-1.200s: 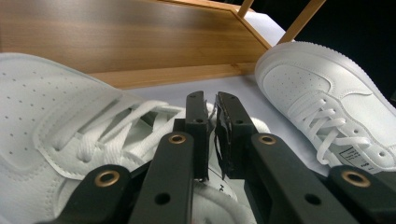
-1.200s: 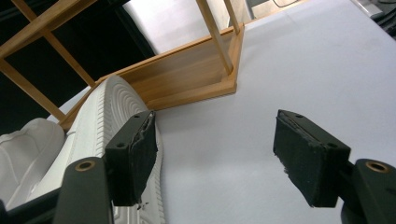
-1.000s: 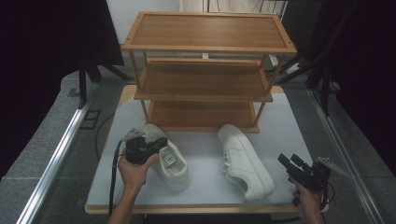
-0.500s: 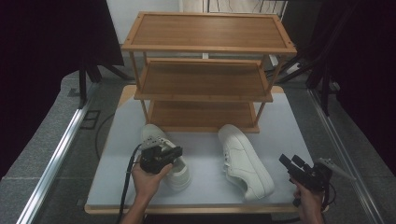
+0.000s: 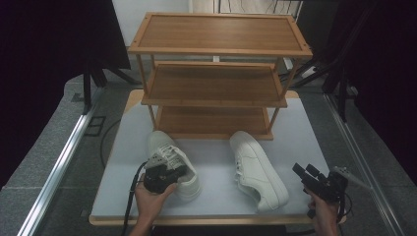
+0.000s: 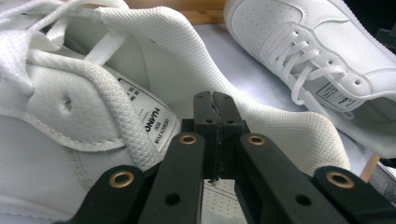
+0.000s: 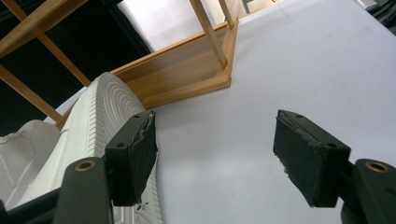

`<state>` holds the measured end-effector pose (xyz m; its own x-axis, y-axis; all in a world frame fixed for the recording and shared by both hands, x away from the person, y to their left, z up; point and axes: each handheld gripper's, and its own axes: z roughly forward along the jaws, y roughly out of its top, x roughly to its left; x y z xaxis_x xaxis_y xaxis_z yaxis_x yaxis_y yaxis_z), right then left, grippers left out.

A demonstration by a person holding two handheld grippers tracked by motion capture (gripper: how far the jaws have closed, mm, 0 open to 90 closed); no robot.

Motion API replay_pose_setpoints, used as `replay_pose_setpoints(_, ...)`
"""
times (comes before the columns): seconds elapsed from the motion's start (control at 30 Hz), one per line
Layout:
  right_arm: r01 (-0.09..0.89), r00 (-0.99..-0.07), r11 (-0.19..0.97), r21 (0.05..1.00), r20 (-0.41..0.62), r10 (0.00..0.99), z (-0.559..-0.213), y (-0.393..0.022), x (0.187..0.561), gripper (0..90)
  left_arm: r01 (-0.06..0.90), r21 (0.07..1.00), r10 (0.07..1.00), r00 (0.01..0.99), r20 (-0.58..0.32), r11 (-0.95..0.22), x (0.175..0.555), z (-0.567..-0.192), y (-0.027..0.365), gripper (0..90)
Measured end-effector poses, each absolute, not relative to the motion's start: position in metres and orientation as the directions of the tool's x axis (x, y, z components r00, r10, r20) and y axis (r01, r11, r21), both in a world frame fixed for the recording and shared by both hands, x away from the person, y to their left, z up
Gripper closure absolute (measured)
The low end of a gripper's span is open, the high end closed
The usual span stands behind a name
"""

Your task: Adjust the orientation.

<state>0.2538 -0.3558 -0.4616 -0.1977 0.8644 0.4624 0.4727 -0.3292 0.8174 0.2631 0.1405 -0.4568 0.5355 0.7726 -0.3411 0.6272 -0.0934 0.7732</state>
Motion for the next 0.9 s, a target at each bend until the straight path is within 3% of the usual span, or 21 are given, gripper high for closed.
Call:
replay_pose_setpoints(0.4,0.469,-0.183,-0.352,0.81,0.479,0.859,-0.462,-0.362,0.252,30.1,0.63,0.768,0.782,0.534,-0.321,-0.114,0.256,-0.454,0.153,90.0)
replay_pose_setpoints(0.9,0.466,-0.186,-0.34,0.817,0.466,0.865,-0.462,-0.361,0.253,30.1,0.67,0.734,0.799,0.5,-0.334,-0.112,0.246,-0.45,0.203,90.0)
